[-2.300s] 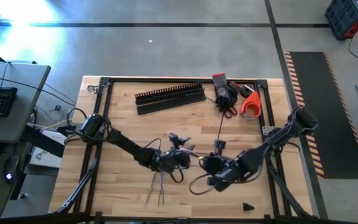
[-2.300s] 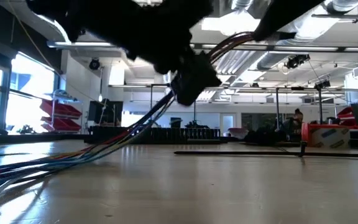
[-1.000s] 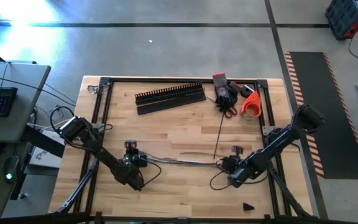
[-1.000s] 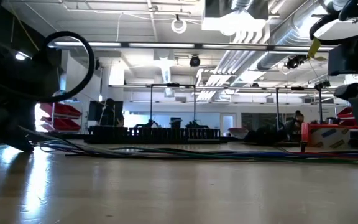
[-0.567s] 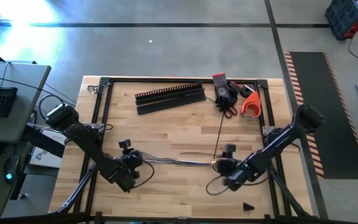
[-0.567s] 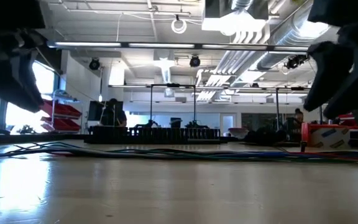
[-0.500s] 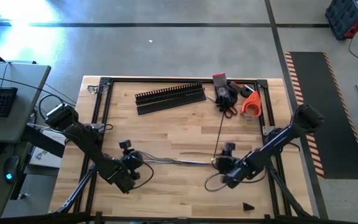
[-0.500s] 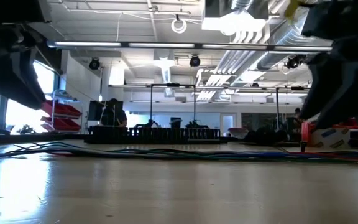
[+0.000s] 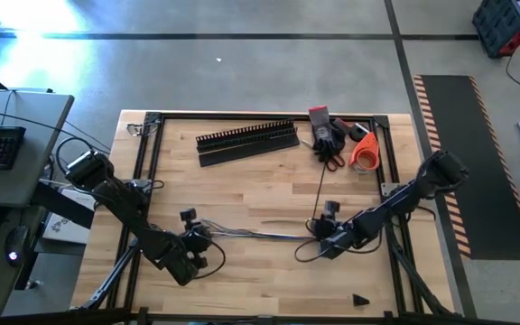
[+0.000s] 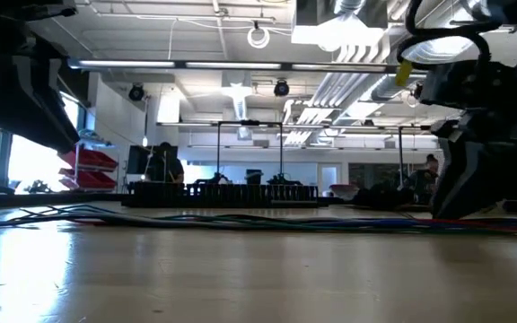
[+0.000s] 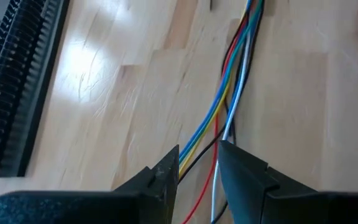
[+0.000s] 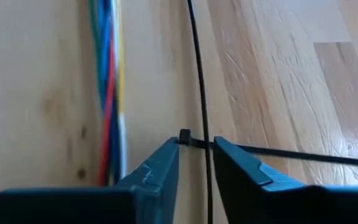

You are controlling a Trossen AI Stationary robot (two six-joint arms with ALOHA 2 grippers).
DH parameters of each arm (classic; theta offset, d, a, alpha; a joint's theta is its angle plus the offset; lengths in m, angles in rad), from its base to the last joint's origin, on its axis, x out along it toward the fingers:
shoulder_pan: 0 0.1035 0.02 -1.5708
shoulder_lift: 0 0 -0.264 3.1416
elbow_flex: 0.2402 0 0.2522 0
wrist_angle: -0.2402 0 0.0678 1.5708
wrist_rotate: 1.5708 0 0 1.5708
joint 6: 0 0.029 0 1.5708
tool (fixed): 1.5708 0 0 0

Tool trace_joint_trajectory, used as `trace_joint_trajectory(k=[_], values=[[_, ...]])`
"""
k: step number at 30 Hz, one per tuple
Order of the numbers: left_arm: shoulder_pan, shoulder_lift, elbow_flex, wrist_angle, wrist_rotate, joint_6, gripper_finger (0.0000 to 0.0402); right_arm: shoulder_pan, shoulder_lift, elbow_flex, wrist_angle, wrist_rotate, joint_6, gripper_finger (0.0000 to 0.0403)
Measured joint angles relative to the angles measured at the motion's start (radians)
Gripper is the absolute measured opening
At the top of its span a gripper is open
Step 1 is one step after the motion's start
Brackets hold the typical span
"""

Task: Ziptie cables
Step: Wrap the top black zip tie around the colored cable bundle

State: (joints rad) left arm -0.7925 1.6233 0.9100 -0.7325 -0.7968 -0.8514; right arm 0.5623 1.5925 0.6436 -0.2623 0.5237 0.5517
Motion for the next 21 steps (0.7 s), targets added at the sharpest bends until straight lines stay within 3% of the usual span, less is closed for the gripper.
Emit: trace_joint_trajectory(k=[9, 15, 21], values=[[0.000, 0.000, 0.000, 0.002, -0.025, -0.008, 0.0088, -0.013, 0.000, -0.037, 0.094, 0.026, -0.056, 0.0008], [0.001, 0.000, 0.000, 0.026, -0.061, -0.002, 0.0088, -0.012, -0.032, 0.010, 0.085, 0.057, -0.122, 0.0003], [0.032, 0.000, 0.000, 0.106, -0.062, 0.066, 0.0088, -0.012, -0.168, 0.106, 0.017, 0.032, -0.225, 0.0002]])
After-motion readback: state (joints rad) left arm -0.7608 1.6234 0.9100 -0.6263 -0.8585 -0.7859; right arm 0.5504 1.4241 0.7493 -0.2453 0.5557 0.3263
